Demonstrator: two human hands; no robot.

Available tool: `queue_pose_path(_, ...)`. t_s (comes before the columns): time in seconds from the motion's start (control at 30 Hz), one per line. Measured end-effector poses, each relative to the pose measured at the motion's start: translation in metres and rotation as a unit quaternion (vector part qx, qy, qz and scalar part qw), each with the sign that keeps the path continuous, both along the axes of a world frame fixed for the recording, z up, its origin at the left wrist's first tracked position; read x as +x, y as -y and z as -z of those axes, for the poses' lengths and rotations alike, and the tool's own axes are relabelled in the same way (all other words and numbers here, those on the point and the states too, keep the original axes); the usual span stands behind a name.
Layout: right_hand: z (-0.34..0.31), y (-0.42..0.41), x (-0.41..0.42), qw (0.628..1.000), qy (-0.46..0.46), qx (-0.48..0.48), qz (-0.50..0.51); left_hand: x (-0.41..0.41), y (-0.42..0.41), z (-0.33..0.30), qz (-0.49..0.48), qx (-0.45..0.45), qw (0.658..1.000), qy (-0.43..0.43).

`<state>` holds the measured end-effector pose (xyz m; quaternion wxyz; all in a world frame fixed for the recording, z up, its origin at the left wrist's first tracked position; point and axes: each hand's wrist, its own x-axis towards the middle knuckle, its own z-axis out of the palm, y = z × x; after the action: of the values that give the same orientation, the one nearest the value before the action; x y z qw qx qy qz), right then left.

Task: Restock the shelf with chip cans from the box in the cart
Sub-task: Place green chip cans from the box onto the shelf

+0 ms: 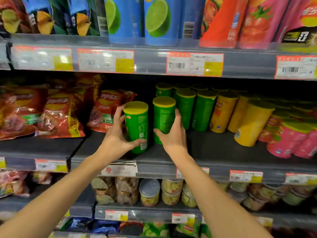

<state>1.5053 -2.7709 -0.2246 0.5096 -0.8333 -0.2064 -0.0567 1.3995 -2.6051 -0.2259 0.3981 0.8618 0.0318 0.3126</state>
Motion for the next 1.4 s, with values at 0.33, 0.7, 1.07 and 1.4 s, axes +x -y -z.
queue_pose_path(0.33, 0.008, -0.031, 0.017, 0.99, 0.047, 0.014, 0.134, -0.001, 0.003, 0.001, 0.03, -0.016, 0.999, 0.02)
queue_pose_path(0.7, 0.016, -0.045, 0.025, 0.974, 0.109, -0.039, 0.195, -0.002, 0.002, -0.001, 0.043, -0.019, 0.999, 0.022)
queue_pose_path(1.07, 0.016, -0.043, 0.029, 0.971, 0.118, -0.071, 0.193, -0.003, 0.005, -0.001, 0.045, -0.026, 0.999, 0.005)
queue_pose_path(1.4, -0.004, 0.01, 0.014, 0.973, 0.025, -0.204, 0.108, -0.003, 0.0, -0.003, 0.054, -0.029, 0.998, -0.005)
